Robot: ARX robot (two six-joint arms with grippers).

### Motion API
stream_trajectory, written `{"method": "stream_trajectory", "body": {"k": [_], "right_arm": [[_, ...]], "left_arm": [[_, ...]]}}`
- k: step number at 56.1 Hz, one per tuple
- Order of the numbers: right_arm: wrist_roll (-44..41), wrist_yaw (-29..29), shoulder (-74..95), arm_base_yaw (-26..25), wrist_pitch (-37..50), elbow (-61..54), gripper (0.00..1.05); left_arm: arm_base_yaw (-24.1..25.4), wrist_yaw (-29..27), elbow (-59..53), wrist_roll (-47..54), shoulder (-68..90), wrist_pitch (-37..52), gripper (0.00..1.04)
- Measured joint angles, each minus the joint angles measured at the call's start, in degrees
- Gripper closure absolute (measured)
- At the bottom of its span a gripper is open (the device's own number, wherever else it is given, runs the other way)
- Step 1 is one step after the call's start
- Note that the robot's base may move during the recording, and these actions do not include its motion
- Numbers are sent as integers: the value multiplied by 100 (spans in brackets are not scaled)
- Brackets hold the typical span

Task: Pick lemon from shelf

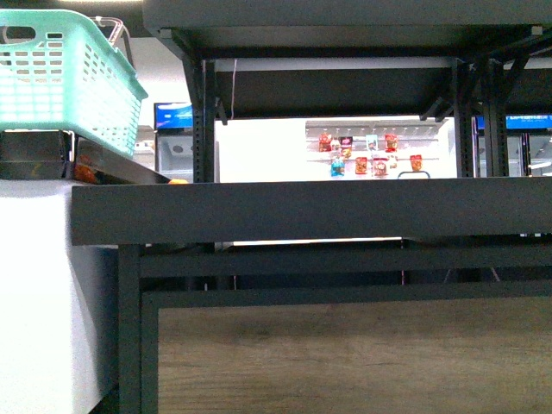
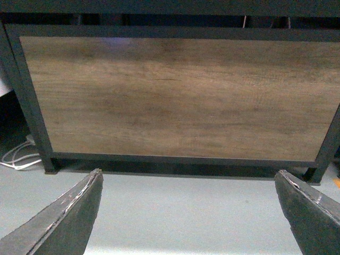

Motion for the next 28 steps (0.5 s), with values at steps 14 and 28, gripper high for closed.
{"method": "stream_trajectory", "body": {"k": [14, 28], "right_arm": [[0, -9, 0, 0, 0, 0, 7], [0, -7, 0, 0, 0, 0, 7]], "left_arm": [[0, -2, 0, -2, 0, 0, 8], [0, -2, 0, 0, -2, 0, 8]]}}
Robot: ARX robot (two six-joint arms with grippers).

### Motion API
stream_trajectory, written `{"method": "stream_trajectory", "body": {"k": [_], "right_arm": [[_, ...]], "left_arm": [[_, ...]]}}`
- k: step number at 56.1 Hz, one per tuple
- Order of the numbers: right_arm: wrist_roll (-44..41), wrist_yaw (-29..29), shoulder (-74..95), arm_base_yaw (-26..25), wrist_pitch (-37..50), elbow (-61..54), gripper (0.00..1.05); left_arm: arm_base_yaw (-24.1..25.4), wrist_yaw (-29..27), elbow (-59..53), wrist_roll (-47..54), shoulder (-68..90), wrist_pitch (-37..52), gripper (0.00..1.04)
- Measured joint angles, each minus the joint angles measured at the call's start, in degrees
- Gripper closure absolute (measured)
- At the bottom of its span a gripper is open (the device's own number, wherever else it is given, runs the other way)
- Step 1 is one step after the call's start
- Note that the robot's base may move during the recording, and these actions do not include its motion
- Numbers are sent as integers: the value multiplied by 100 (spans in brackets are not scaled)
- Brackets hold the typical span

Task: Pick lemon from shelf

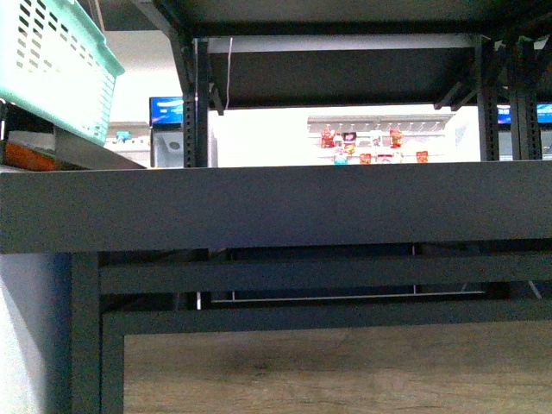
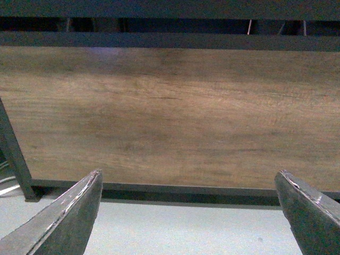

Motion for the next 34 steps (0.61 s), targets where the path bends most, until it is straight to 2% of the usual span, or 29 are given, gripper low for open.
{"method": "stream_trajectory", "body": {"k": [34], "right_arm": [[-2, -7, 0, 0, 0, 0, 7]], "left_arm": [[0, 0, 0, -2, 0, 0, 8]]}}
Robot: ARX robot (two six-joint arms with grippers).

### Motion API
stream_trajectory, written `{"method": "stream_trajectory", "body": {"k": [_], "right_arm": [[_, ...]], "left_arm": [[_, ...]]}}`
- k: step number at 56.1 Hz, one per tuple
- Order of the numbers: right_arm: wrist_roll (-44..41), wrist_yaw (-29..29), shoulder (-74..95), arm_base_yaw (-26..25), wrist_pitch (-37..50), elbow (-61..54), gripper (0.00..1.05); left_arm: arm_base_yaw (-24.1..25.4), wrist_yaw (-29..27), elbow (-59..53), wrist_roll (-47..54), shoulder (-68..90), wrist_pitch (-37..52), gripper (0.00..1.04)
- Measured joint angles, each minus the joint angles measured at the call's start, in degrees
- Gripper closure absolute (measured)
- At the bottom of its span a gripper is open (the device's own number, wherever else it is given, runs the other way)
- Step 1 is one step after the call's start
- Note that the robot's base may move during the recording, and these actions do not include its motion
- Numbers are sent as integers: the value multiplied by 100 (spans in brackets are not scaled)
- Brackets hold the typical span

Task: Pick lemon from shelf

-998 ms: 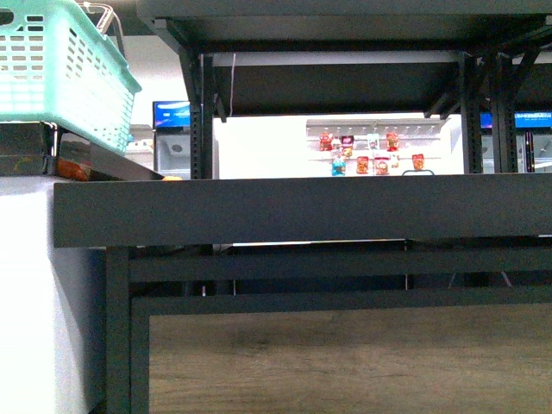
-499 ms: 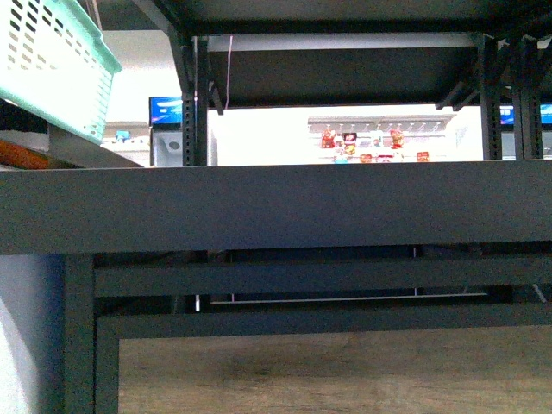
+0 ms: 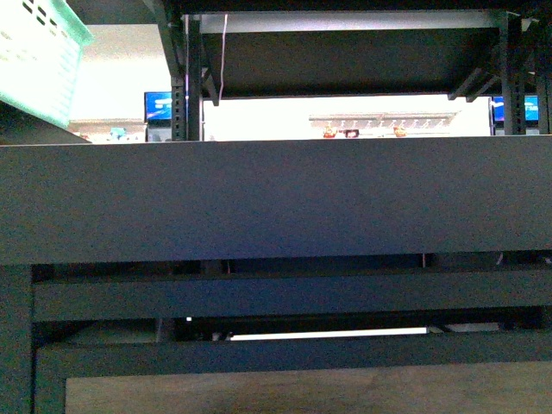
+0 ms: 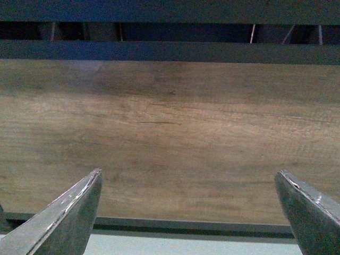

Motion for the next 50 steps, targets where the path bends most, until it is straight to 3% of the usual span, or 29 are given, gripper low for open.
{"method": "stream_trajectory", "body": {"k": [50], "right_arm": [[2, 15, 0, 0, 0, 0, 7]], "left_arm": [[0, 2, 0, 2, 0, 0, 8]]}}
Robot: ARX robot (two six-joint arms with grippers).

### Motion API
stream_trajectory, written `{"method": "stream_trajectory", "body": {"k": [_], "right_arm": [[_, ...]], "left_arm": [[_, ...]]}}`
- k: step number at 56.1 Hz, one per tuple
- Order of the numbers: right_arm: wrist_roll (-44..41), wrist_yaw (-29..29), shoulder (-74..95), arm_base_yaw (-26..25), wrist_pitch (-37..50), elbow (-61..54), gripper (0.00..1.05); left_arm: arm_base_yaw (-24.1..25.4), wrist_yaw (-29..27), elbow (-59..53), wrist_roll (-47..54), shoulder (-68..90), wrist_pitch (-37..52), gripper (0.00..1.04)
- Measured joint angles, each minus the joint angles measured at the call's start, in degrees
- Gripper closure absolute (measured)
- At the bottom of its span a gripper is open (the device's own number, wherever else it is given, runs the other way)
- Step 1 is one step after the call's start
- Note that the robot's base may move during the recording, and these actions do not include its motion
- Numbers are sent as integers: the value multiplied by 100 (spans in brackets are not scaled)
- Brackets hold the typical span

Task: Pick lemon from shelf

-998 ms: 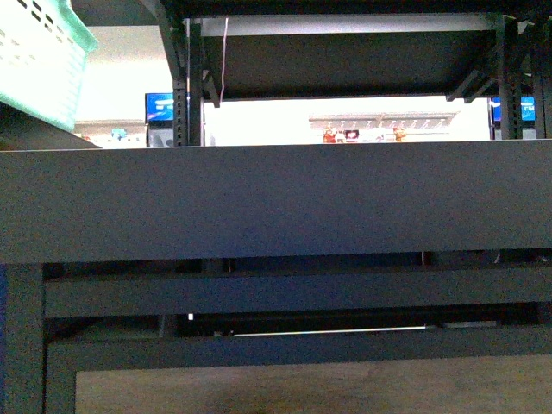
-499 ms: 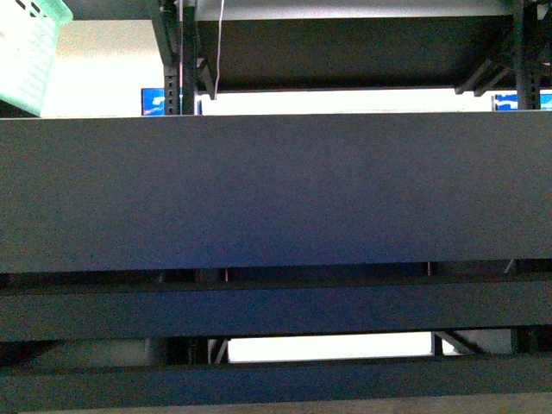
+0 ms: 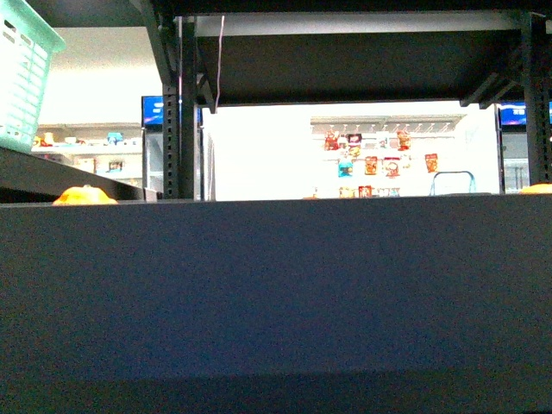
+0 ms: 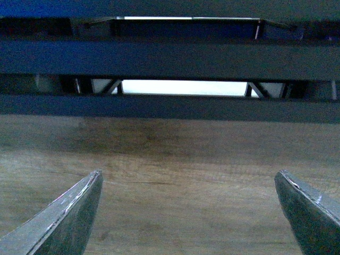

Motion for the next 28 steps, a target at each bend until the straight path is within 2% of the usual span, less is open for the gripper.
{"method": "stream_trajectory", "body": {"k": [28], "right_arm": [[-2, 2, 0, 0, 0, 0, 7]], "left_arm": [[0, -2, 0, 0, 0, 0, 8]]}}
